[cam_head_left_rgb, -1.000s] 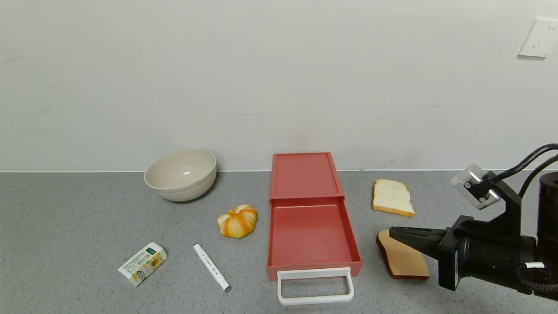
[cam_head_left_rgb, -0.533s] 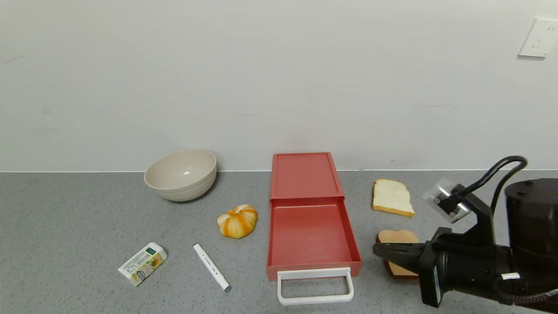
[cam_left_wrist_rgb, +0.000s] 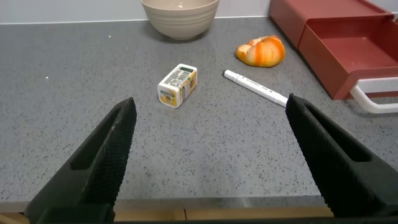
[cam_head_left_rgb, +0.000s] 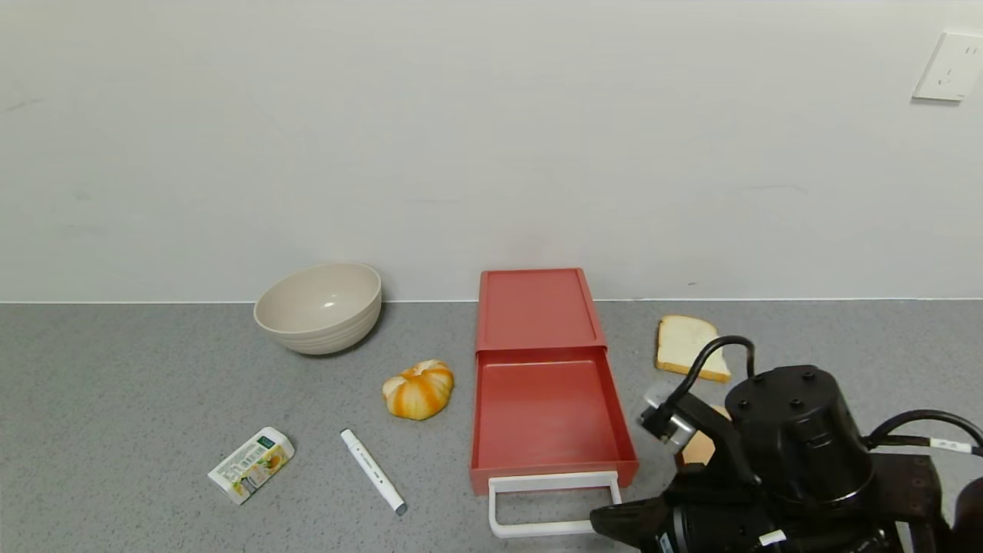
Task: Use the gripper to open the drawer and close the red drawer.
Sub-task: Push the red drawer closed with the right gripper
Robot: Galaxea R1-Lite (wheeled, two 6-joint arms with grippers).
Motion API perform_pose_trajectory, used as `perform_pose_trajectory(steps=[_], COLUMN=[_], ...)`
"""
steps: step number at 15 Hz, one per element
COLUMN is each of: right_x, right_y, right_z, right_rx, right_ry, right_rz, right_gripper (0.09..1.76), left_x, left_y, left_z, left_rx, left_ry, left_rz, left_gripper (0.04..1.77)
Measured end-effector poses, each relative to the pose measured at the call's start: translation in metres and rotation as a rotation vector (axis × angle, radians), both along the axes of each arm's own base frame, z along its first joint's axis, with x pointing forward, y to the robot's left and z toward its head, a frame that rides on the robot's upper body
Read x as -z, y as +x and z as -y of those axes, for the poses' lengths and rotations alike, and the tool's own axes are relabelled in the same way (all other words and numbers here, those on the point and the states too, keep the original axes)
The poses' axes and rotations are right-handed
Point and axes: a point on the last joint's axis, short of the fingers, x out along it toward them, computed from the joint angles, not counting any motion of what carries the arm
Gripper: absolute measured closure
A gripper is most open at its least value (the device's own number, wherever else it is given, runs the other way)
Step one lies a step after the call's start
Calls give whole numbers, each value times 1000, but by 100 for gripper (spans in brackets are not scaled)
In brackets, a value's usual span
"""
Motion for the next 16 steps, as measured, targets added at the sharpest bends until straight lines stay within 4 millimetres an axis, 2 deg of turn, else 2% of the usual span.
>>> perform_pose_trajectory(steps=[4,9,16], right_x=[23,38,58], right_y=[-1,0,-6], right_z=[-23,-44,-77], right_rx=[15,217,423], right_ry=[-97,-142,-177], right_rz=[-9,-17,191], right_gripper=[173,173,173], left_x=[0,0,0], left_y=[0,0,0], left_z=[0,0,0], left_rx=[0,1,2], left_ry=[0,1,3], left_rz=[0,0,0], left_gripper=[8,8,8])
